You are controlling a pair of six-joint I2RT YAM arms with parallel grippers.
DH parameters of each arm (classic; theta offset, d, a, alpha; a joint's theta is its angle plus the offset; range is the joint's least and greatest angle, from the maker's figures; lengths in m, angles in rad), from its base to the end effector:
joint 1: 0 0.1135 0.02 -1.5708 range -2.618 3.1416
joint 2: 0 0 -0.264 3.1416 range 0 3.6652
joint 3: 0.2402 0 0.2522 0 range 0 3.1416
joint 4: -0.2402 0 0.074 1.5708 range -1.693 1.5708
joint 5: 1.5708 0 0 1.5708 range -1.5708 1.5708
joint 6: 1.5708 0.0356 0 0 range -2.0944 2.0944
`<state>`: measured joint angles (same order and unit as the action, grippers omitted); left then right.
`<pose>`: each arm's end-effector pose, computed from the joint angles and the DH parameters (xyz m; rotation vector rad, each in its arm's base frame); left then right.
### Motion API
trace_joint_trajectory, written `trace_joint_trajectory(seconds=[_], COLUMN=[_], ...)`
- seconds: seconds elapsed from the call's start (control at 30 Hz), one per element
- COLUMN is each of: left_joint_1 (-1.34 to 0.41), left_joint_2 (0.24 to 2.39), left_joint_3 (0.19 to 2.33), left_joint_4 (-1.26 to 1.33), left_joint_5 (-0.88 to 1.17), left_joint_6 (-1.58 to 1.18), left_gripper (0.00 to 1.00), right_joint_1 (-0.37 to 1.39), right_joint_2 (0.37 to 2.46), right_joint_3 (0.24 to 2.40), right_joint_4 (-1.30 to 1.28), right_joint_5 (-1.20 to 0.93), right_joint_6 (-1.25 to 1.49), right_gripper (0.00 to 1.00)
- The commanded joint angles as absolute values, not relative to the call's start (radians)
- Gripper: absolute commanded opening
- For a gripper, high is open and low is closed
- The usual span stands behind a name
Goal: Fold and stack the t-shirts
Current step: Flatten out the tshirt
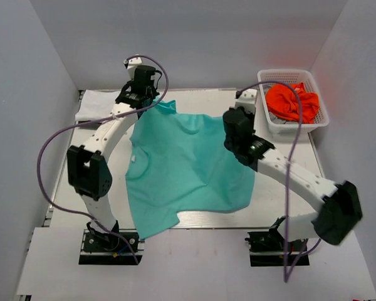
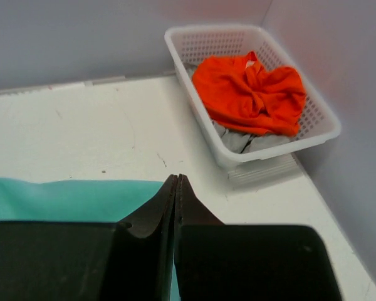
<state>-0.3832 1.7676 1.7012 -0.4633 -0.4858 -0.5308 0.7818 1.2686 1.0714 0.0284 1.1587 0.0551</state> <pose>0.3875 -0.1383 0.3627 -0.4339 1.9877 -0.0617 0.2220 0.1744 0.3616 0.2323 1.6345 -0.3683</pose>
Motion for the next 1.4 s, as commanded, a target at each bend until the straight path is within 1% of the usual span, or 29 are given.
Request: trace_joint_trajectory(seconds=[0.0,0.03,0.07,0.1,0.13,0.17,0.2,0.23,0.27,0.3,0.33,0.37,0.4,0.47,0.53,0.57,0.67,0.77,0.8,0.83,0.87,0.9,0.97,1.0,1.1,1.17,1.27,1.33,1.37], left_joint_1=[-0.341,-0.325,-0.325,-0.308,-0.296,-0.296,-0.285,-0.285,-0.276,-0.276,-0.267,-0.267,-0.267,-0.267,-0.267,-0.276,-0.296,-0.296,-0.296,-0.296,-0.296,-0.296,-0.305,-0.305,-0.324,-0.336,-0.345,-0.354,-0.354], left_joint_2=[1.898,1.952,2.003,2.055,2.104,2.199,2.239,2.271,2.302,2.342,2.342,2.342,2.342,2.254,2.173,2.089,1.959,1.762,1.705,1.596,1.544,1.490,1.348,1.306,1.192,1.167,1.144,1.120,1.111], left_joint_3=[1.820,1.897,1.940,1.983,2.072,2.115,2.153,2.224,2.253,2.279,2.313,2.313,2.297,2.223,2.093,2.056,1.901,1.653,1.494,1.414,1.338,1.198,1.067,0.942,0.760,0.698,0.680,0.666,0.637], left_joint_4=[-0.374,-0.374,-0.386,-0.387,-0.387,-0.396,-0.396,-0.396,-0.396,-0.387,-0.387,-0.411,-0.411,-0.396,-0.396,-0.396,-0.471,-0.518,-0.506,-0.494,-0.494,-0.483,-0.457,-0.443,-0.425,-0.469,-0.575,-0.591,-0.591], left_joint_5=[-0.532,-0.532,-0.532,-0.522,-0.509,-0.490,-0.476,-0.466,-0.447,-0.436,-0.436,-0.410,-0.410,-0.391,-0.356,-0.345,-0.312,-0.190,-0.174,-0.138,-0.120,-0.104,-0.029,0.024,0.096,0.097,0.055,0.055,0.043], left_joint_6=[-0.500,-0.500,-0.500,-0.485,-0.474,-0.474,-0.460,-0.460,-0.447,-0.431,-0.431,-0.431,-0.422,-0.413,-0.413,-0.413,-0.451,-0.540,-0.558,-0.604,-0.629,-0.650,-0.704,-0.721,-0.770,-0.770,-0.791,-0.792,-0.801], left_gripper=[0.00,0.00,0.00,0.00,0.00,0.01,0.14,0.29,0.50,0.98,0.99,0.99,0.99,0.99,0.99,0.99,0.99,0.99,0.99,0.99,0.99,0.99,0.99,0.99,0.99,0.99,0.99,0.99,0.99], right_joint_1=[0.677,0.657,0.620,0.580,0.566,0.514,0.502,0.486,0.447,0.434,0.428,0.410,0.407,0.403,0.405,0.406,0.408,0.410,0.410,0.403,0.406,0.407,0.407,0.407,0.407,0.406,0.408,0.411,0.408], right_joint_2=[1.425,1.458,1.577,1.616,1.655,1.778,1.817,1.854,1.964,1.997,2.026,2.078,2.085,2.040,1.994,1.897,1.720,1.558,1.493,1.467,1.439,1.361,1.295,1.255,1.198,1.154,1.106,1.083,1.083], right_joint_3=[1.137,1.153,1.214,1.239,1.296,1.369,1.405,1.493,1.584,1.677,1.721,1.808,1.822,1.768,1.706,1.636,1.438,1.238,1.200,1.086,1.050,0.982,0.895,0.840,0.738,0.672,0.580,0.540,0.517], right_joint_4=[0.098,0.092,0.071,0.066,0.054,0.042,-0.031,-0.055,-0.104,-0.168,-0.229,-0.256,-0.293,-0.305,-0.287,-0.281,-0.262,-0.274,-0.279,-0.287,-0.322,-0.337,-0.388,-0.400,-0.434,-0.451,-0.430,-0.417,-0.413], right_joint_5=[1.062,1.042,1.019,0.932,0.908,0.881,0.800,0.778,0.734,0.707,0.652,0.637,0.614,0.572,0.511,0.493,0.395,0.297,0.293,0.284,0.273,0.275,0.262,0.258,0.212,0.198,0.123,0.100,0.103], right_joint_6=[0.150,0.161,0.179,0.181,0.204,0.213,0.216,0.236,0.241,0.236,0.244,0.238,0.226,0.222,0.222,0.238,0.290,0.354,0.380,0.411,0.426,0.478,0.517,0.572,0.571,0.581,0.583,0.609,0.615], right_gripper=[0.00,0.00,0.00,0.00,0.00,0.00,0.00,0.00,0.00,0.00,0.06,0.44,0.62,0.90,0.90,0.90,0.90,0.90,0.90,0.90,0.90,0.90,0.90,0.90,0.90,0.90,0.87,0.87,0.83])
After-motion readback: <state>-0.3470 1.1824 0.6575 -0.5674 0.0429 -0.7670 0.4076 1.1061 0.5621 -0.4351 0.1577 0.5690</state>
